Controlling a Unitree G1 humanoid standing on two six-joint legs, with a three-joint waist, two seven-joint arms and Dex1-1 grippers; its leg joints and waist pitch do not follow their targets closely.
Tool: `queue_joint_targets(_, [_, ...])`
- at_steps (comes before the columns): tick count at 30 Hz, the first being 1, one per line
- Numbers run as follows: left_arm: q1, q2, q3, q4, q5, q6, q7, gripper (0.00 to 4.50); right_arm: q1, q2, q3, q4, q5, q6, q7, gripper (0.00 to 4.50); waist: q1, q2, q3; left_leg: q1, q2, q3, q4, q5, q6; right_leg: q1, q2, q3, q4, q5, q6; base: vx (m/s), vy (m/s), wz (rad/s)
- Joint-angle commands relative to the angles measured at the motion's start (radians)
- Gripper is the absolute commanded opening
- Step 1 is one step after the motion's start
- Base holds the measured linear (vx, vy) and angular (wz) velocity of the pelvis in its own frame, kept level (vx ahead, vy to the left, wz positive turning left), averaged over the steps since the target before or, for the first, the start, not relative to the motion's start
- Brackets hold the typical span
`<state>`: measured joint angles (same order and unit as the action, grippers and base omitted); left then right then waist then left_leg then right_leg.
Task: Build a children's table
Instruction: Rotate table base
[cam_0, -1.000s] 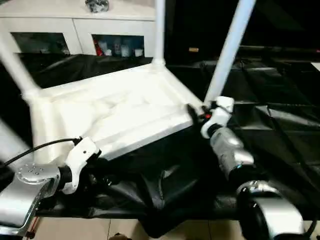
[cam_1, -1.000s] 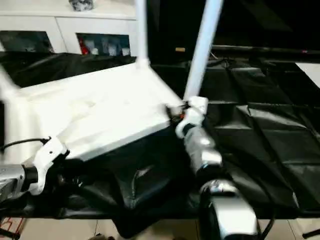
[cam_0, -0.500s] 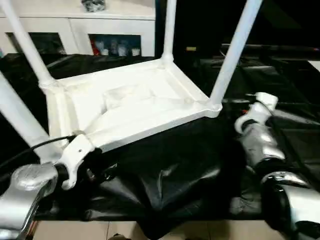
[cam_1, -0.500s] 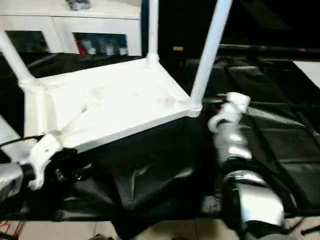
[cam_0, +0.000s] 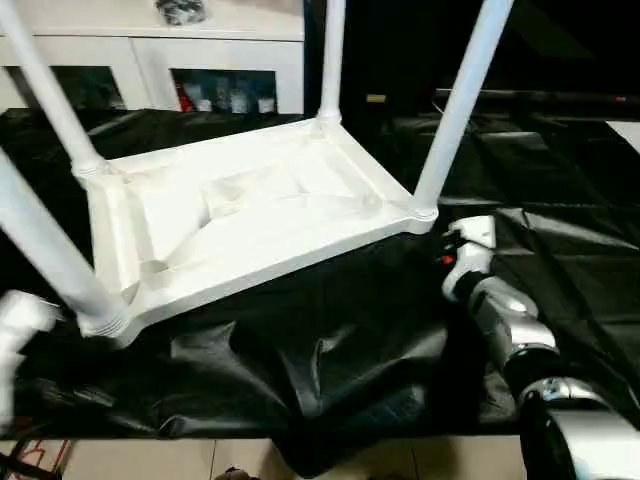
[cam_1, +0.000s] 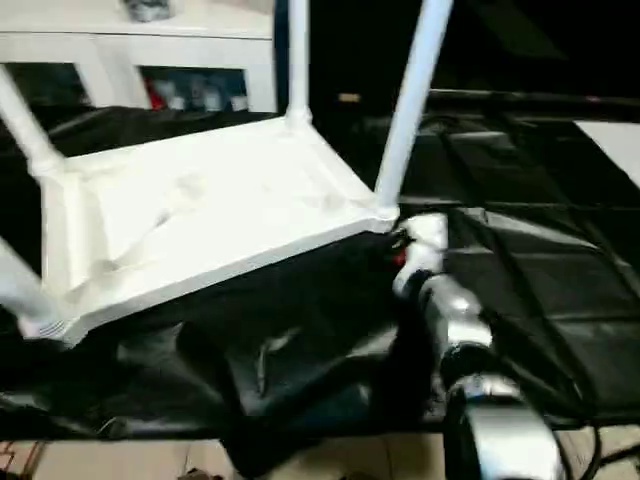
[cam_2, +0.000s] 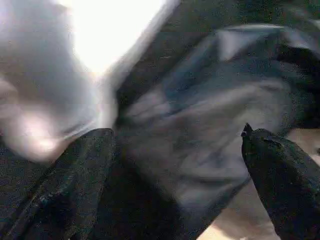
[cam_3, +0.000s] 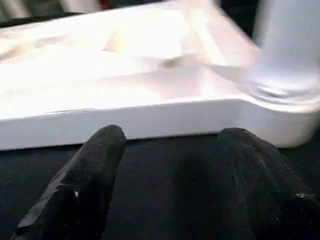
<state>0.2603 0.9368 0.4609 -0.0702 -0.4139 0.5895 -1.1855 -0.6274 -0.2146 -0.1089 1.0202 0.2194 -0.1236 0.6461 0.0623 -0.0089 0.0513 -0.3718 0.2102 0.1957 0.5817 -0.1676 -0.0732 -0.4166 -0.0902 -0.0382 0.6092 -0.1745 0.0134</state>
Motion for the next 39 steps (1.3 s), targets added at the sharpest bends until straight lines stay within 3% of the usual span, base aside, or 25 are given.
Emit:
queue_joint_targets(1, [-0.034,0.046,0.047,0.051,0.012,-0.007,-0.010,4.49,0.025,-0.002,0.023,-0.051,-0.010,0.025,0.051,3.49,0.001,0.021,-0.045,0.029,0.015,-0.009,-0.080,-0.474,-0.019,0.018,-0.020,0.022,-0.085,-0.439,-0.178,0.000,0.000,0.00])
queue_joint_targets(2, [-0.043,0.059,0.060,0.067,0.007,-0.013,-0.012,4.49,0.033,-0.002,0.029,-0.063,-0.011,0.032,0.059,3.49,0.006,0.020,-0.044,0.035,0.012,-0.007,-0.078,-0.485,-0.019,0.012,-0.018,0.023,-0.090,-0.459,-0.166,0.000,0.000,0.00])
queue_joint_targets(4, [-0.056,0.067,0.071,0.081,0.001,-0.009,-0.008,4.49,0.036,-0.001,0.033,-0.065,-0.016,0.033,0.054,3.49,0.006,0.022,-0.045,0.029,0.014,-0.013,-0.082,-0.480,-0.029,0.018,-0.023,0.023,-0.087,-0.456,-0.170,0.000,0.000,0.00])
queue_joint_targets(8, [-0.102,0.080,0.070,0.132,0.004,-0.052,0.005,4.49,0.038,0.001,0.033,-0.063,-0.029,0.035,0.028,3.49,0.006,0.021,-0.045,0.034,0.012,-0.016,-0.083,-0.498,-0.037,0.016,-0.025,0.024,-0.090,-0.473,-0.167,0.000,0.000,0.00])
queue_joint_targets(11, [-0.181,0.022,0.062,0.147,-0.028,-0.104,0.032,4.49,0.040,0.004,0.032,-0.074,-0.030,0.041,0.016,3.49,0.007,0.020,-0.048,0.035,0.013,-0.014,-0.082,-0.477,-0.039,0.018,-0.026,0.025,-0.086,-0.431,-0.183,0.000,0.000,0.00])
queue_joint_targets(13, [-0.246,-0.045,0.040,0.133,-0.064,-0.114,0.055,4.49,0.037,0.011,0.036,-0.069,-0.040,0.033,-0.007,3.49,0.008,0.021,-0.051,0.030,0.012,-0.014,-0.082,-0.452,-0.041,0.024,-0.027,0.025,-0.080,-0.394,-0.193,0.000,0.000,0.00])
queue_joint_targets(15, [-0.292,-0.102,0.015,0.119,-0.104,-0.095,0.059,4.49,0.035,0.019,0.040,-0.063,-0.050,0.028,-0.043,3.49,0.010,0.022,-0.053,0.037,0.011,-0.009,-0.078,-0.446,-0.046,0.019,-0.026,0.026,-0.080,-0.376,-0.203,0.000,0.000,0.00])
queue_joint_targets(17, [-0.305,-0.121,0.002,0.113,-0.118,-0.085,0.052,4.49,0.032,0.022,0.040,-0.058,-0.053,0.030,-0.057,3.49,0.007,0.019,-0.056,0.024,0.010,-0.012,-0.080,-0.420,-0.044,0.032,-0.028,0.024,-0.072,-0.359,-0.203,0.000,0.000,0.00])
queue_joint_targets(20, [-0.366,-0.187,-0.055,0.131,-0.098,-0.115,0.100,4.49,0.014,0.033,0.038,-0.030,-0.066,0.022,-0.101,3.49,0.005,0.008,-0.059,0.024,0.011,-0.008,-0.076,-0.376,-0.032,0.032,-0.025,0.025,-0.069,-0.321,-0.208,0.000,0.000,0.00])
queue_joint_targets(22, [-0.410,-0.240,-0.097,0.157,-0.065,-0.151,0.140,4.49,-0.005,0.042,0.038,-0.001,-0.075,0.019,-0.134,3.49,0.007,0.012,-0.059,0.029,0.010,-0.005,-0.073,-0.379,-0.031,0.026,-0.026,0.027,-0.072,-0.319,-0.211,0.000,0.000,0.00])
queue_joint_targets(23, [-0.410,-0.240,-0.097,0.157,-0.065,-0.151,0.140,4.49,-0.005,0.042,0.038,-0.001,-0.075,0.019,-0.134,3.49,0.010,0.006,-0.060,0.029,0.011,-0.006,-0.073,-0.373,-0.031,0.028,-0.029,0.028,-0.072,-0.327,-0.203,0.000,0.000,0.00])
queue_joint_targets(25, [-0.439,-0.285,-0.140,0.176,-0.031,-0.182,0.170,4.49,-0.023,0.050,0.047,0.018,-0.089,0.022,-0.159,3.49,0.011,0.005,-0.062,0.027,0.011,-0.007,-0.075,-0.369,-0.033,0.030,-0.028,0.027,-0.071,-0.323,-0.191,0.000,0.000,0.00])
queue_joint_targets(26, [-0.443,-0.293,-0.148,0.177,-0.028,-0.185,0.172,4.49,-0.026,0.051,0.050,0.022,-0.093,0.022,-0.164,3.49,0.011,0.010,-0.061,0.027,0.012,-0.008,-0.075,-0.369,-0.035,0.029,-0.028,0.027,-0.071,-0.319,-0.190,0.000,0.000,0.00])
queue_joint_targets(27, [-0.445,-0.311,-0.164,0.165,-0.035,-0.174,0.172,4.49,-0.035,0.054,0.054,0.028,-0.100,0.023,-0.174,3.49,0.011,0.007,-0.061,0.026,0.012,-0.007,-0.075,-0.367,-0.038,0.031,-0.027,0.026,-0.070,-0.311,-0.189,0.000,0.000,0.00])
queue_joint_targets(28, [-0.439,-0.326,-0.178,0.130,-0.062,-0.143,0.162,4.49,-0.043,0.056,0.053,0.031,-0.103,0.028,-0.182,3.49,0.010,0.013,-0.061,0.027,0.011,-0.007,-0.075,-0.376,-0.045,0.030,-0.027,0.026,-0.070,-0.308,-0.192,0.000,0.000,0.00])
queue_joint_targets(32, [-0.414,-0.338,-0.223,0.007,-0.176,-0.024,0.110,4.49,-0.054,0.056,0.052,0.043,-0.110,0.028,-0.198,3.49,0.013,0.009,-0.063,0.026,0.011,-0.006,-0.073,-0.377,-0.043,0.030,-0.023,0.025,-0.066,-0.282,-0.202,0.000,0.000,0.00])
queue_joint_targets(33, [-0.406,-0.334,-0.243,-0.035,-0.221,0.026,0.081,4.49,-0.057,0.057,0.052,0.052,-0.114,0.023,-0.201,3.49,0.014,0.004,-0.064,0.023,0.011,-0.005,-0.073,-0.364,-0.041,0.033,-0.023,0.025,-0.062,-0.271,-0.206,0.000,0.000,0.00])
queue_joint_targets(35, [-0.401,-0.329,-0.263,-0.067,-0.258,0.063,0.057,4.49,-0.060,0.058,0.052,0.061,-0.116,0.019,-0.202,3.49,0.015,0.005,-0.064,0.022,0.010,-0.003,-0.071,-0.354,-0.038,0.033,-0.022,0.024,-0.061,-0.265,-0.209,0.000,0.000,0.00])
queue_joint_targets(37, [-0.401,-0.330,-0.299,-0.138,-0.360,0.159,0.034,4.49,-0.066,0.063,0.054,0.073,-0.121,0.015,-0.201,3.49,0.015,0.005,-0.065,0.020,0.010,-0.002,-0.071,-0.332,-0.036,0.036,-0.021,0.024,-0.058,-0.242,-0.213,0.000,0.000,0.00])
queue_joint_targets(39, [-0.409,-0.349,-0.329,-0.179,-0.410,0.203,0.037,4.49,-0.070,0.071,0.058,0.077,-0.122,0.018,-0.190,3.49,0.012,0.002,-0.064,0.018,0.009,0.000,-0.069,-0.320,-0.035,0.038,-0.018,0.024,-0.055,-0.219,-0.216,0.000,0.000,0.00])
